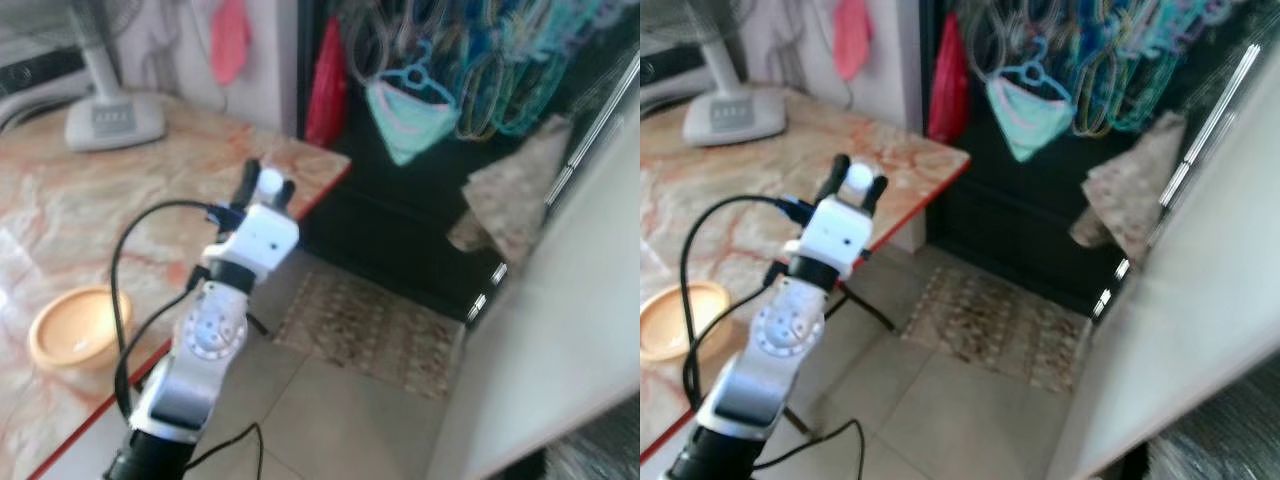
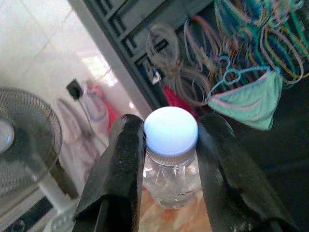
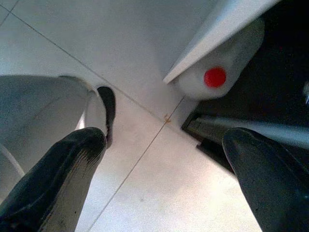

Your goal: Restocking fridge

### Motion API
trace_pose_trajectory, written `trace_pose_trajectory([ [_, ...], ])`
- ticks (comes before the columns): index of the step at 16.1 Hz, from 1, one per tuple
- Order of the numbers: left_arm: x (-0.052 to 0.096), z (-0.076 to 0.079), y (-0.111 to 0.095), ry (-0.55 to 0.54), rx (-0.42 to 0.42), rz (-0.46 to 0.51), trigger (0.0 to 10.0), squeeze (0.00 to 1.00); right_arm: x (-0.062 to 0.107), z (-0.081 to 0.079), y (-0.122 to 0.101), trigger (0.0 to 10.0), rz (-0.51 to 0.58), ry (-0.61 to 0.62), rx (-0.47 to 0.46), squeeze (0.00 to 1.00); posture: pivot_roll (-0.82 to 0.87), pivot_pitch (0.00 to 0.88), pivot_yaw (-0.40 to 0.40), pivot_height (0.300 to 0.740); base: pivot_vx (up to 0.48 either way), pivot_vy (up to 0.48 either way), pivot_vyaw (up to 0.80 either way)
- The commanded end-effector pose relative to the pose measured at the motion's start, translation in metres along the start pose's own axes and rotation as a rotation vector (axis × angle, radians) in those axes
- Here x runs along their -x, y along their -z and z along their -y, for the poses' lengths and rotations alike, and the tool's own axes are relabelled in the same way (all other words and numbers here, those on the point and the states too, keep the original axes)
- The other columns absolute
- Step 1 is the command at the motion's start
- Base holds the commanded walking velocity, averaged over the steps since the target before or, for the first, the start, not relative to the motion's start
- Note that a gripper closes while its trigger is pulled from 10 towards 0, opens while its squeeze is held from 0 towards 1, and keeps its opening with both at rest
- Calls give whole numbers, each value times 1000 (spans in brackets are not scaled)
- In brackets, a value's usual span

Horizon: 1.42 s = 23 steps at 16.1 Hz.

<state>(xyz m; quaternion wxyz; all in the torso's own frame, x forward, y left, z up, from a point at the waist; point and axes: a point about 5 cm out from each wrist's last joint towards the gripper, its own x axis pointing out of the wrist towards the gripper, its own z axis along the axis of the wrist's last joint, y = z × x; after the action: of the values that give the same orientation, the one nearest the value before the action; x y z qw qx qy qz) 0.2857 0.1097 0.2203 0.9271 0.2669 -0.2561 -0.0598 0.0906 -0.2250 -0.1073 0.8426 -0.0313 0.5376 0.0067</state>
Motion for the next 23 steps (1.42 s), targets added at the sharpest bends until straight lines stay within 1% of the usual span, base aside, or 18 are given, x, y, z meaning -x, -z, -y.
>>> trace_pose_trajectory([
  [1,-2,-4,-5,-20,-4,24,10000,0,1,0,3,10000,-10,-4,6,0,-16,0,-22,740,0,0,-800],
  [11,0,-3,1,-31,24,-6,10000,0,1,0,3,10000,-13,-12,12,0,-17,0,-25,740,0,0,-800],
  [16,0,-2,1,-22,0,-6,10000,0,1,0,3,10000,-14,-16,15,0,-19,0,-26,740,0,0,-800],
  [23,1,-3,2,-32,36,-14,10000,0,1,0,4,10000,-16,-20,18,0,-18,0,-25,740,0,0,-800],
])
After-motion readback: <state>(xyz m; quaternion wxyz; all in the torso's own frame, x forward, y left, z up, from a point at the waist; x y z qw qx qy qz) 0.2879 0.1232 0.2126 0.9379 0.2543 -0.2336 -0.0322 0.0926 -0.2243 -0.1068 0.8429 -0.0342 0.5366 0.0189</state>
